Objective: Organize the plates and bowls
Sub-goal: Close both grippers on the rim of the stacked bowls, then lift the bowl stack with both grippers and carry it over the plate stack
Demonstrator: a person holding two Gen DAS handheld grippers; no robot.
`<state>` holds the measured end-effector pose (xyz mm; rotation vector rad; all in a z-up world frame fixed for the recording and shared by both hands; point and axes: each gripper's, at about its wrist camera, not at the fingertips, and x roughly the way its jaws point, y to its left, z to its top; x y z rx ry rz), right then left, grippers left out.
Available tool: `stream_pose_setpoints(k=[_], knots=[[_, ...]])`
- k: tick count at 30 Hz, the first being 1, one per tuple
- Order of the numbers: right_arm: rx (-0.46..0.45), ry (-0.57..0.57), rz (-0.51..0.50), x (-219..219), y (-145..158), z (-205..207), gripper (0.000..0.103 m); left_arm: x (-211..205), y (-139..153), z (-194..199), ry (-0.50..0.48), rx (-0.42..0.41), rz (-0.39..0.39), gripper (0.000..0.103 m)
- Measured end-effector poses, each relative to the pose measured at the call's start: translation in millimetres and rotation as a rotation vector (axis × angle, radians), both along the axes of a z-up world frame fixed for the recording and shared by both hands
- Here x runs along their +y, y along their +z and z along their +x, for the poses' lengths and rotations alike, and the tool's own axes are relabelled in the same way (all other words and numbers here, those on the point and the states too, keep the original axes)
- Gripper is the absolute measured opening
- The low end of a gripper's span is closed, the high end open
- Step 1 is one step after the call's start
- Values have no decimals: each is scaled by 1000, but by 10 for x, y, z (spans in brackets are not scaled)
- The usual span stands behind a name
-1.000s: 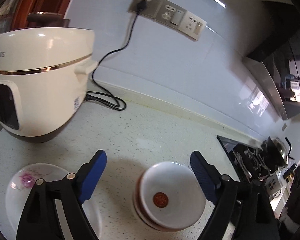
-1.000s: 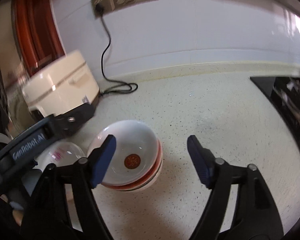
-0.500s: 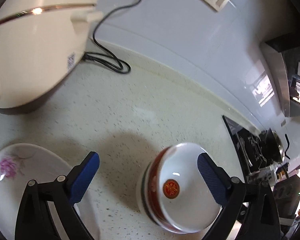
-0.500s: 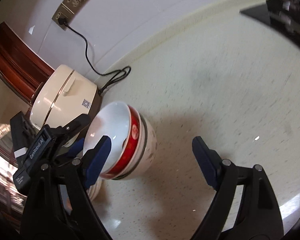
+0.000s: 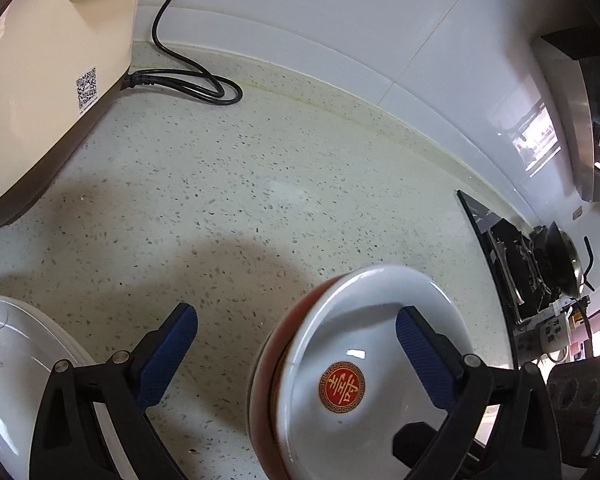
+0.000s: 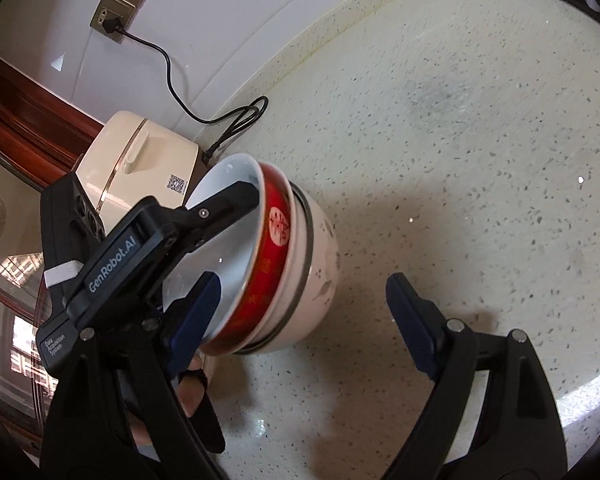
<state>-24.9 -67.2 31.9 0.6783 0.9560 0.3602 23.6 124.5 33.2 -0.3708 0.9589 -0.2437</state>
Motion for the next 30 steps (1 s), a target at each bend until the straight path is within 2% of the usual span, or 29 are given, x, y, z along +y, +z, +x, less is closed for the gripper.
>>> stream_pose_setpoints(k=[12, 21, 22, 24, 25, 26, 30], knots=[[26, 20, 59, 96, -103, 78, 87, -159, 8, 96, -97, 35, 3, 101], [19, 21, 67, 62, -118, 103, 87, -153, -79, 173, -105, 75, 0, 100], [17, 21, 63, 64, -115, 109, 87, -146, -82, 170, -103, 71, -2, 98], [11, 26, 61, 56, -118, 110, 84, -134, -72, 145, -104, 59, 8, 84], [0, 38, 67, 55, -118, 109, 74, -139, -62, 128, -120, 50, 5, 70], [-13, 51, 74, 52, -108, 107, 70, -134, -51, 110, -133, 41, -9, 60], [-5, 47, 84, 13, -124, 126, 67, -159, -11, 72, -126, 22, 20, 58]])
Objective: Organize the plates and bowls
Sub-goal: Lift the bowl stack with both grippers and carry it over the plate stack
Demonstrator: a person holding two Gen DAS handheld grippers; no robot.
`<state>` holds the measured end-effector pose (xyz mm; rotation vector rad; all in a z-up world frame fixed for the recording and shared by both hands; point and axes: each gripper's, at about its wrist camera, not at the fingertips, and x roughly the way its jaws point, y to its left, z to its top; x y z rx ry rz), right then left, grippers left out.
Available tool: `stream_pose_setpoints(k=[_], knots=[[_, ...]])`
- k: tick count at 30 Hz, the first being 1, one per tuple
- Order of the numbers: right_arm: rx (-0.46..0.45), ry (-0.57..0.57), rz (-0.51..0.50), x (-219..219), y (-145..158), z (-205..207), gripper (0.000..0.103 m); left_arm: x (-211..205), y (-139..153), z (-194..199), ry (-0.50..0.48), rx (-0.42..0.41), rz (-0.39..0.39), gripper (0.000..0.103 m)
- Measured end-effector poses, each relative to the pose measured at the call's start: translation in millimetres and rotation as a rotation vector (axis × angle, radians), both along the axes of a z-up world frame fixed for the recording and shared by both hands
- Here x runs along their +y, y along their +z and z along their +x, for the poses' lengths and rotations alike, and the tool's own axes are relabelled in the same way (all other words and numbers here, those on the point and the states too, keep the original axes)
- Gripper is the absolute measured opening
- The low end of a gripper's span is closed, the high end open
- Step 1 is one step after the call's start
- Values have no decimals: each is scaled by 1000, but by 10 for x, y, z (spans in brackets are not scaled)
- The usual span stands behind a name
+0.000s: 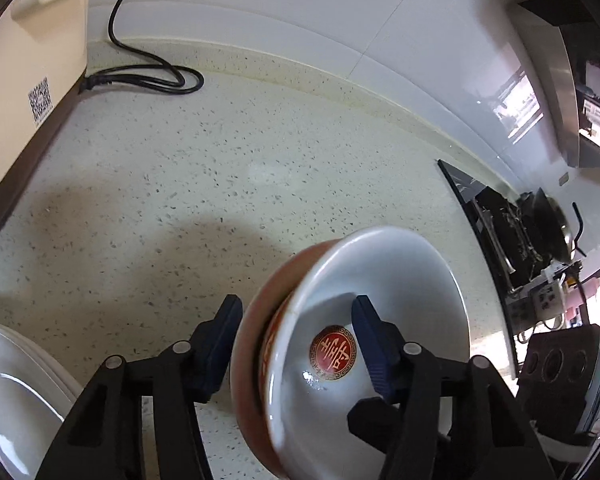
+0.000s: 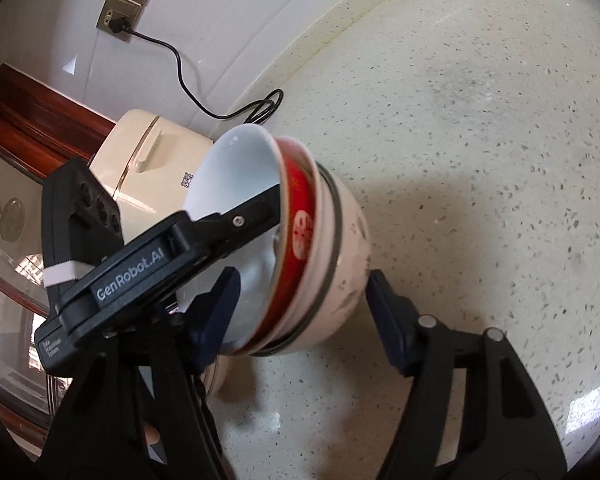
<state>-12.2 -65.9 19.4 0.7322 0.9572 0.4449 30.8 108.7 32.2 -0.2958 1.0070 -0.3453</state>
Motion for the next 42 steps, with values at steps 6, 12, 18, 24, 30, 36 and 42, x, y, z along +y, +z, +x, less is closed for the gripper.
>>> stream_pose_setpoints(k=[6, 12, 18, 24, 30, 36, 42], knots=[[39, 24, 53, -9, -76, 56, 69, 16, -18, 41, 7, 14, -34, 61], [31, 18, 41, 3, -74, 74, 70, -27, -77, 67, 28, 10, -62, 72], [-7, 0, 21, -44, -79, 29, 61, -52, -5, -64, 18, -65, -43, 56], [-20, -12, -34, -95, -89, -63, 50, -81, 90, -214, 16, -96, -17, 55], [-30, -31, -48, -164, -60, -158, 49, -110, 28, -259, 20, -81, -54, 55], [-16, -38, -53, -200, -47, -225, 49, -124, 14, -381, 35, -77, -60, 55], [-9, -36, -26, -230, -9, -303, 49, -63, 83, -473, 57, -81, -80, 55]])
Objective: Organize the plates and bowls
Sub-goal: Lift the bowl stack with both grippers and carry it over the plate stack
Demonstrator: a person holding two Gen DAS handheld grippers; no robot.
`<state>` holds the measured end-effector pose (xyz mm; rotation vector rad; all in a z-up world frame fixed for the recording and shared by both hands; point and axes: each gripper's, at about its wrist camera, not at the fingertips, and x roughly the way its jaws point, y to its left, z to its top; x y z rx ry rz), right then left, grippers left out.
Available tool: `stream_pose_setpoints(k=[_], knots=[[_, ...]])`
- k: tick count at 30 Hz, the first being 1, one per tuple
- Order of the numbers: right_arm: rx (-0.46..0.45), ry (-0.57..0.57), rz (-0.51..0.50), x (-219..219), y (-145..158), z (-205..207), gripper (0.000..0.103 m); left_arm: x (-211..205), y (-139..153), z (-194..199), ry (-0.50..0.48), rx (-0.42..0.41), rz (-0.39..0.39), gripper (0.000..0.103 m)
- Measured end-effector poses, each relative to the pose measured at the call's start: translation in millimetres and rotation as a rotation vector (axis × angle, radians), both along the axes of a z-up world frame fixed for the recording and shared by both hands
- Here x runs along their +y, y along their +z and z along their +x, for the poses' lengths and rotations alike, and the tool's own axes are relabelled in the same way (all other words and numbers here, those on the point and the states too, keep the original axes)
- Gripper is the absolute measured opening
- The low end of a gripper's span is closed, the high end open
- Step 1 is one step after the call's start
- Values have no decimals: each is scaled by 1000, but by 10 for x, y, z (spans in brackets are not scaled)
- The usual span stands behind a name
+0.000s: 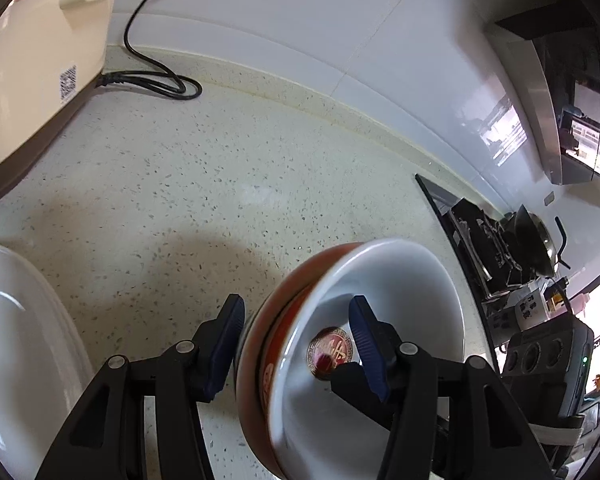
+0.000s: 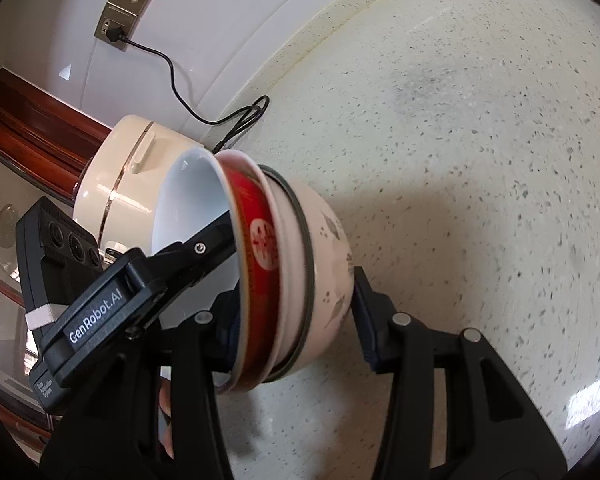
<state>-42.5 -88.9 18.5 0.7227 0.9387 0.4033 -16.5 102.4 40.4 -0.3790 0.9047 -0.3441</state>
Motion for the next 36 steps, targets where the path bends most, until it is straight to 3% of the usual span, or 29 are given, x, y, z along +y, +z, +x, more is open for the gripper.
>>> stream_pose_setpoints(k=[16, 36], knots=[[-35, 63, -5, 480, 321, -148, 49, 485, 377, -374, 91, -71, 4, 55], [-45, 204, -88, 1532, 455, -190, 49, 1511, 275, -731, 241, -58, -62, 56]])
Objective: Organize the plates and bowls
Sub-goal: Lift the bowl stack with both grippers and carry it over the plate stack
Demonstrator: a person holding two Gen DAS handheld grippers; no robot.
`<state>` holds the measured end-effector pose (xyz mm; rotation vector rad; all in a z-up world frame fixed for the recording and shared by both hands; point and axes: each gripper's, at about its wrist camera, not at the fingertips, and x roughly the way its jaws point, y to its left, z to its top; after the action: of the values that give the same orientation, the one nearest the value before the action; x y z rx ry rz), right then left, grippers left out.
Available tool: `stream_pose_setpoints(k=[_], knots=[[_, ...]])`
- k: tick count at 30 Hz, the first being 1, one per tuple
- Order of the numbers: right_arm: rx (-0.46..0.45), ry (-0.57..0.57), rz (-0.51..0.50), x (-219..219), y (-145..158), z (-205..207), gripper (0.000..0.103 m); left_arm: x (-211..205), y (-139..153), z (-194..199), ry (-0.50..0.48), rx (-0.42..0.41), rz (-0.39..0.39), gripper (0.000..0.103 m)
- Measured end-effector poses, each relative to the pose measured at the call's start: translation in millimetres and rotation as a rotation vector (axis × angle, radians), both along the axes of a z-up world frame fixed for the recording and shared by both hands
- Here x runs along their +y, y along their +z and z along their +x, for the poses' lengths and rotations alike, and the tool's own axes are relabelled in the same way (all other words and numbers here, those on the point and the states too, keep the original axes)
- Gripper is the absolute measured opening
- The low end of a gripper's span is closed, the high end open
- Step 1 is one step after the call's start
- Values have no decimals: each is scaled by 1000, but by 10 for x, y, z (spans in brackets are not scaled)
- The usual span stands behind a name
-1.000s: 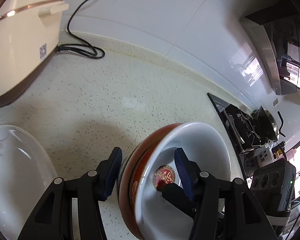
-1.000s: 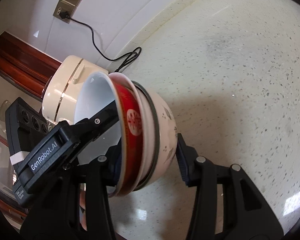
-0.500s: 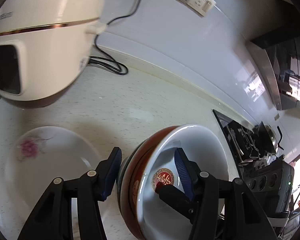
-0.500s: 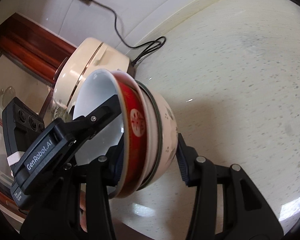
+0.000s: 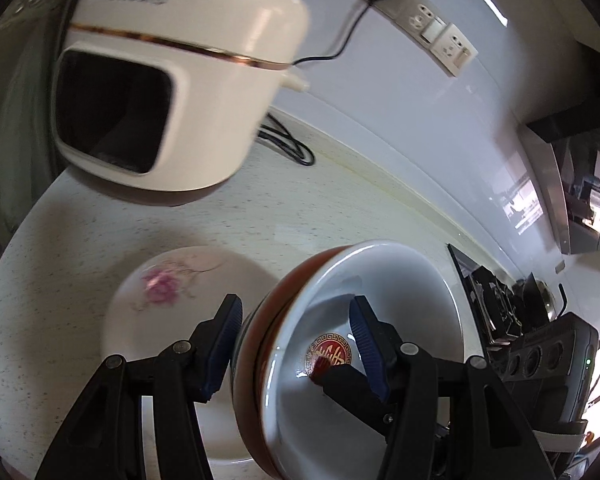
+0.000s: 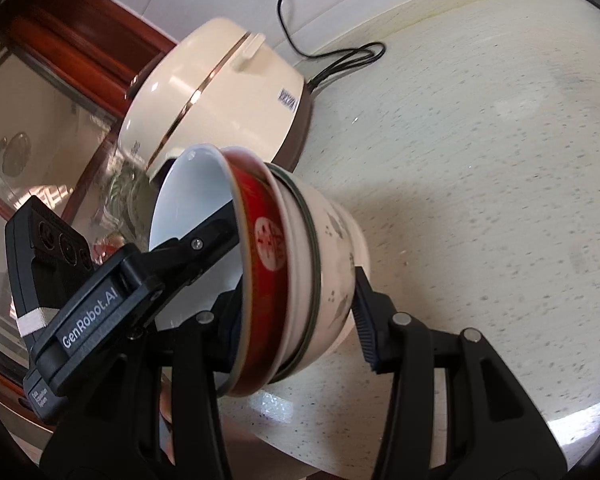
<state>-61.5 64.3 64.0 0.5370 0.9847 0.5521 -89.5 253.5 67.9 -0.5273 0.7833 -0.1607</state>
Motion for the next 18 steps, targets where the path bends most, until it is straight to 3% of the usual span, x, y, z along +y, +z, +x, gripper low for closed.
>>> stream_pose_setpoints(k=[18], knots=[[55, 89, -83, 540, -199, 224, 49, 474, -213, 92, 96, 48, -54, 59]])
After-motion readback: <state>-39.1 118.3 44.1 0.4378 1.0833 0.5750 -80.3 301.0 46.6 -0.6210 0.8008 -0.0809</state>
